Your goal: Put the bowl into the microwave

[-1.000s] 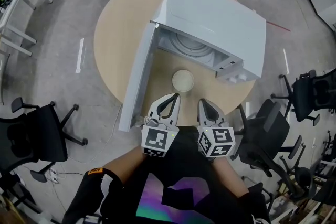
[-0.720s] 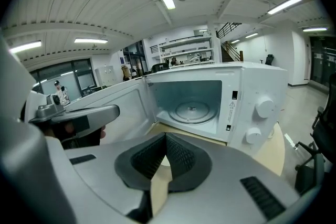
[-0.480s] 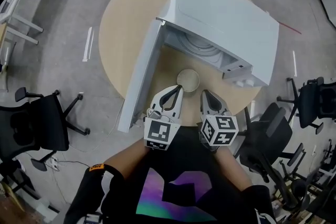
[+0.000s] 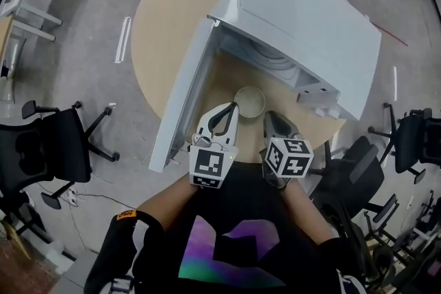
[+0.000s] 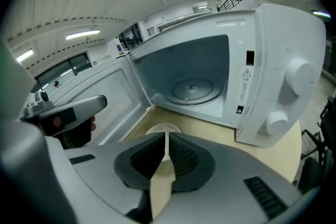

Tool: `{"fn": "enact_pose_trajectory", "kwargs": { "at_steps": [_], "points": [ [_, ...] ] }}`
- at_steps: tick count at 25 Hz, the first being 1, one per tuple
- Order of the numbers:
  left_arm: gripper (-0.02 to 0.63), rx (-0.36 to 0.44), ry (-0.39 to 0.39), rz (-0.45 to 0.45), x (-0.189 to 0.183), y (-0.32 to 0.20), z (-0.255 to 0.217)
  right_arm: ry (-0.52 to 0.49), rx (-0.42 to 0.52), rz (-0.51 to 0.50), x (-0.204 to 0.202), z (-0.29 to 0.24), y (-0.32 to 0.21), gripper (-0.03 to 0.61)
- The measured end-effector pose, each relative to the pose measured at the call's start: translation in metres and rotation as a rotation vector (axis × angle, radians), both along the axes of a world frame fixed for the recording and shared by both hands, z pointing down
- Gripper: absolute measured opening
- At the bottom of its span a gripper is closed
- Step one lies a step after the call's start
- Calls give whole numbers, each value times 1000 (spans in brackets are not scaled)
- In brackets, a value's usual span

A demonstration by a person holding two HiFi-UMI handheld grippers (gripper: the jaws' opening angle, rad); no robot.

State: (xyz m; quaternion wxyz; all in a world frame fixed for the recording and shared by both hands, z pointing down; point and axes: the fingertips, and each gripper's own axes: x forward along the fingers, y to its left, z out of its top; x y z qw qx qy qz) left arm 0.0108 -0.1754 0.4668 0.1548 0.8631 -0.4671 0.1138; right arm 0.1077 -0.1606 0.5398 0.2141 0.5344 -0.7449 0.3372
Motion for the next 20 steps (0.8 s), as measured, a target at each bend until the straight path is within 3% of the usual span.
{"fn": "enact_pose_trajectory", "kwargs": {
  "at_steps": [16,20],
  "points": [
    [44,-78,-72,-32,5,-15,37,-70,-121,29,14,42,-22,20],
    [44,-89,-82,-38,3,-19,41,-96,-154,23,11,50,-26,61]
  ]
}}
